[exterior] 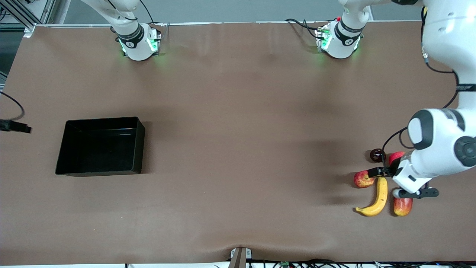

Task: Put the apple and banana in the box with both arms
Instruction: 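Lower the left gripper onto the apple while the right gripper reaches the box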

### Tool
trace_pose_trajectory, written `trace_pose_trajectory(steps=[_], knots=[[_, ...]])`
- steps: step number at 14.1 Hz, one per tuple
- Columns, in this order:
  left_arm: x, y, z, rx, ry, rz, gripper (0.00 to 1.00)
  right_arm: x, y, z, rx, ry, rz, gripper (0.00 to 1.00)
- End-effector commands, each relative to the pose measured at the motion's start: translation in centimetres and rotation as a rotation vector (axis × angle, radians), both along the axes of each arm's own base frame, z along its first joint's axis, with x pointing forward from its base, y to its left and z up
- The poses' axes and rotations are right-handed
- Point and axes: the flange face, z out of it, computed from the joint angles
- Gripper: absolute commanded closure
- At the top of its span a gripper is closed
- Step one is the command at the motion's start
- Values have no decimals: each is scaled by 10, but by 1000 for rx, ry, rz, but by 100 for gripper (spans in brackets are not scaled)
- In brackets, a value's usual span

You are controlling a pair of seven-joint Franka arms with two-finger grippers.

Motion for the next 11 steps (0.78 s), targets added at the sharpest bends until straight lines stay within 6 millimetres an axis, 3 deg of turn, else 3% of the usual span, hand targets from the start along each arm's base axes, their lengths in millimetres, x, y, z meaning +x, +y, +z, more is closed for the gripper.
trace_pose_trajectory(steps=[1,3,8,10,11], knots=[[6,-4,-17,7,-14,-10,0,11,-7,-47,115,-16,7,0],[7,-4,-34,9,-4,-27,0,11,-20,-85,195,-31,81,0],[7,-6,-65,8,4,-38,0,13,-25,-152,170,-88,234,0],[7,-5,-71,24,-2,-52,0,-4,-14,-180,194,-37,222,32],[7,-4,-76,25,3,-51,0,-6,-19,-183,190,-43,210,43]])
